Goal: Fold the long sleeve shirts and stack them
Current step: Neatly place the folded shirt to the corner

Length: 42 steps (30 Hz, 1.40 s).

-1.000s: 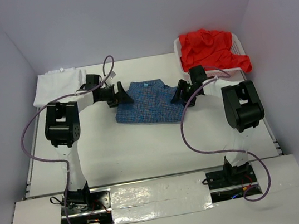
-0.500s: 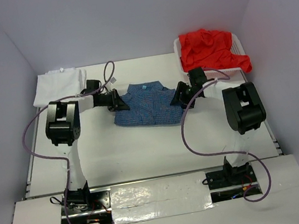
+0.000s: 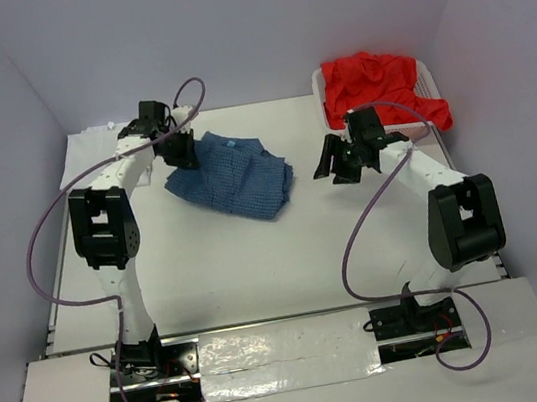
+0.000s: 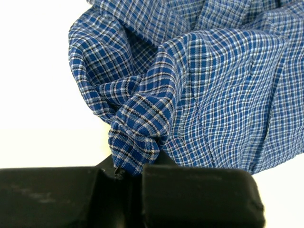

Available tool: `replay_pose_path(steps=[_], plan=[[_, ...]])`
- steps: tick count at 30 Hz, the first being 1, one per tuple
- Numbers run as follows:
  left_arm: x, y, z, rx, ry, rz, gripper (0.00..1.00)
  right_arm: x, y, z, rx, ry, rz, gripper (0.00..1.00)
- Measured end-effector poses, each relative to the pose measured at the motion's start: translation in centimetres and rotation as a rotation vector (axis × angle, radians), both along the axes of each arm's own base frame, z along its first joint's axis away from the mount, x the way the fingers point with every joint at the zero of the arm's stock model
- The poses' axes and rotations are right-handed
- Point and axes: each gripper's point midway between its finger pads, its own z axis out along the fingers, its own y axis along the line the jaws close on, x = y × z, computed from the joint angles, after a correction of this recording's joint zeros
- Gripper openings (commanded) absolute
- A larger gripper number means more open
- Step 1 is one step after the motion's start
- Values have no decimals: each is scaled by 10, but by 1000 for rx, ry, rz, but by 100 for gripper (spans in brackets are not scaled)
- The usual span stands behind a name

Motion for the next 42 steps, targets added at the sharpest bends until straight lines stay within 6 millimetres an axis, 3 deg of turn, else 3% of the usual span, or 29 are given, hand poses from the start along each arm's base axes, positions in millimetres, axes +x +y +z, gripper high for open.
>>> replay_pose_path(steps=[8, 22, 35, 42], plan=[[39, 50, 56, 296, -176, 40, 0, -9, -7, -2, -42, 18, 6, 66], [82, 117, 104, 711, -352, 137, 0, -14, -14, -4, -85, 26, 9, 65], [111, 142, 138, 844, -510, 197, 0, -24, -21, -9, -118, 46, 7, 64], [114, 158, 143, 865, -530, 221, 0, -27, -24, -8, -132, 40, 5, 64]])
